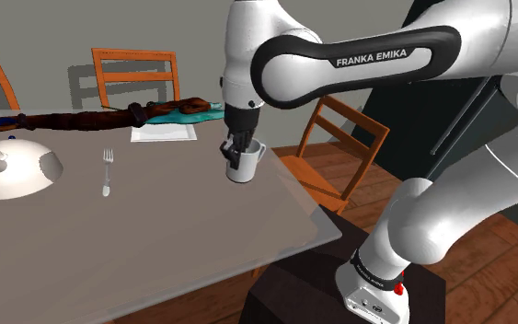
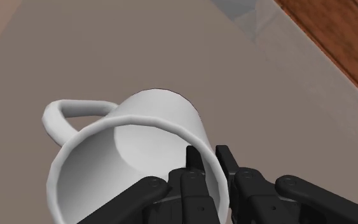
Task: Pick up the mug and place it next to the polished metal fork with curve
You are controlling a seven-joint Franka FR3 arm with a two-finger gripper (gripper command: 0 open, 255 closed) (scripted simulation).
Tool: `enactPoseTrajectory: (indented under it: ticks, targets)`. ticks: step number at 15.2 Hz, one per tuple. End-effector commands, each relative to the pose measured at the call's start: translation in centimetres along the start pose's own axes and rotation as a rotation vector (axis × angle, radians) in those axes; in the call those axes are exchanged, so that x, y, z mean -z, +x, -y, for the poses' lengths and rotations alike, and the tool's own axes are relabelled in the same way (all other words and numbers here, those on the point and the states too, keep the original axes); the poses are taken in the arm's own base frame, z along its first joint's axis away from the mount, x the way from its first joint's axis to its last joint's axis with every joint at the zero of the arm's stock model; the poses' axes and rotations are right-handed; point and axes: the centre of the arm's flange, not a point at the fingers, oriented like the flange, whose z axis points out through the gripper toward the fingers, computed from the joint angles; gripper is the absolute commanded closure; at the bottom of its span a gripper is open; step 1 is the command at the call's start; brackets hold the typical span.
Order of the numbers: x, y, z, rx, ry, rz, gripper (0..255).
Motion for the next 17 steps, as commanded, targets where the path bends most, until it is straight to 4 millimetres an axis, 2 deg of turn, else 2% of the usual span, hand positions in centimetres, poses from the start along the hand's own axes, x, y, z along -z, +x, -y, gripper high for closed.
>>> enactPoseTrajectory:
  ticks: [1,17]
  targets:
    - [-0.6,2.8,0.8,0.000,0.002,0.000,255]
    - [-4.0,22.6,7.3,0.000,0.002,0.000,255]
